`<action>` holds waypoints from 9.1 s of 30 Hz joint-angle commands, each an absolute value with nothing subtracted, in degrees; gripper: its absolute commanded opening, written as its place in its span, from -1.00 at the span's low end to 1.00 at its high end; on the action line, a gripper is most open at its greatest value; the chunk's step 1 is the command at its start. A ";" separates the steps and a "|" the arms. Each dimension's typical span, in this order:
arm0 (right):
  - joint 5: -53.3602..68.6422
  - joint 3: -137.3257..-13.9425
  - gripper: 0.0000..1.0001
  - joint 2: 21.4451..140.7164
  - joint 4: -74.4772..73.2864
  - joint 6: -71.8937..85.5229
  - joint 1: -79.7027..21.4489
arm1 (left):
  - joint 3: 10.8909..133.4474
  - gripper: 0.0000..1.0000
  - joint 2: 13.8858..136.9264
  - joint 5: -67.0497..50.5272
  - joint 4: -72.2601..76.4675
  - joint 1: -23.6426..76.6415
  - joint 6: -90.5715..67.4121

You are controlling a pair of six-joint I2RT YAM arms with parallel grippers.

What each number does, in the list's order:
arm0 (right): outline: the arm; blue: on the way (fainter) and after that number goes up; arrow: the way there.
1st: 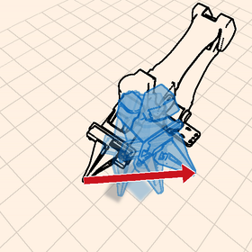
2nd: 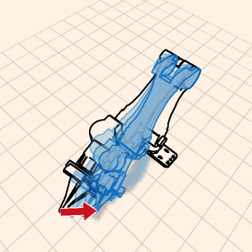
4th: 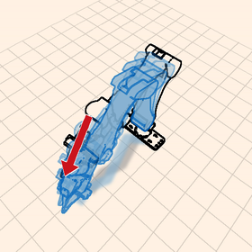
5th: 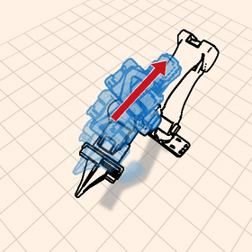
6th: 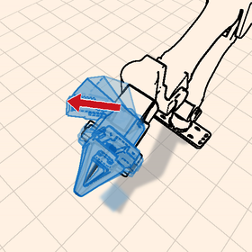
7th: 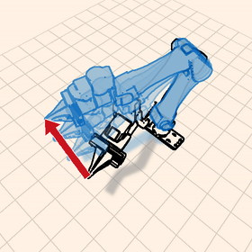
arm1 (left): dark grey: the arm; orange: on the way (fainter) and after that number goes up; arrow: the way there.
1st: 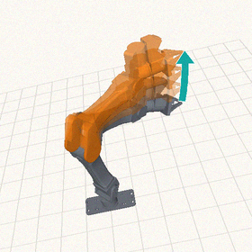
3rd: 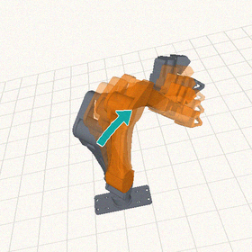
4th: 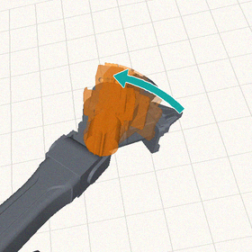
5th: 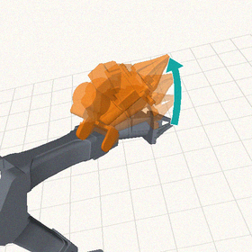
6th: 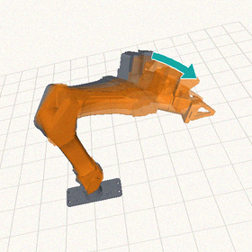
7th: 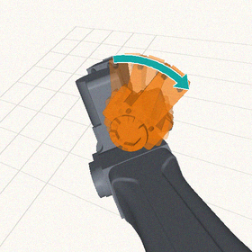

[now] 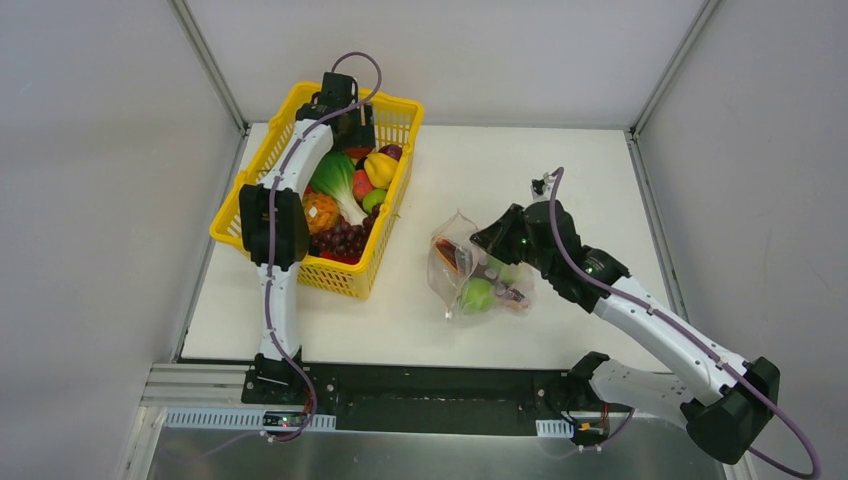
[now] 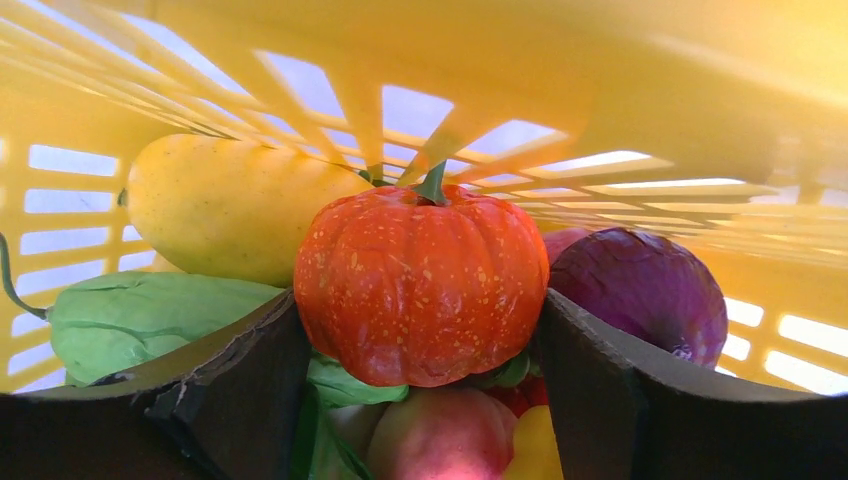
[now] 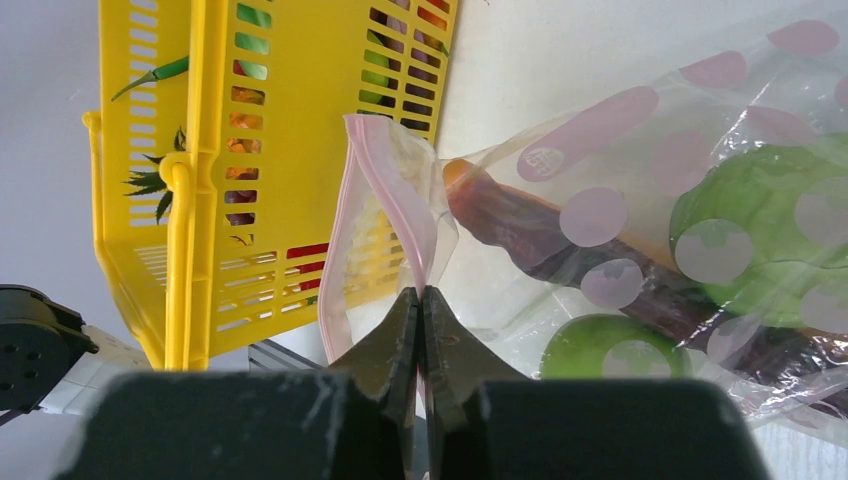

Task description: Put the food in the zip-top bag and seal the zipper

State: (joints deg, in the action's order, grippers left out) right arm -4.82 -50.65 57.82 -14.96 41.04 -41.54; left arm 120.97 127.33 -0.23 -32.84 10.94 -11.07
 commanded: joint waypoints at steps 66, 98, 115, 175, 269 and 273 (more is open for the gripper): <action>-0.50 -54.34 -0.91 48.49 -12.44 43.42 -41.40 | 62.54 -0.22 70.82 -3.32 -10.65 54.07 -14.87; -2.44 -51.08 -0.90 45.57 -10.99 45.39 -41.41 | 69.39 0.68 69.66 -2.94 -19.90 56.87 -13.36; 4.73 -47.04 -0.90 45.84 -7.35 41.04 -41.46 | 62.20 0.89 50.04 20.53 -27.17 50.70 -14.01; 6.24 -46.96 -0.90 50.84 -6.41 40.96 -41.49 | 71.38 0.98 65.89 13.29 -57.46 12.40 -7.78; 5.06 -47.07 -0.91 48.66 -5.67 43.20 -41.57 | 64.43 -0.31 49.51 -25.02 -19.41 28.83 -28.56; 3.72 -46.74 -0.91 48.07 -4.99 43.94 -41.51 | 62.61 -0.31 48.95 -23.83 -16.31 32.80 -30.19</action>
State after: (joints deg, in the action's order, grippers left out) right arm 5.65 -46.04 49.82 -8.78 42.83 -41.52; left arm 63.79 49.69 -25.08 -22.48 29.80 -27.86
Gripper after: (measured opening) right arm 0.051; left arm 0.739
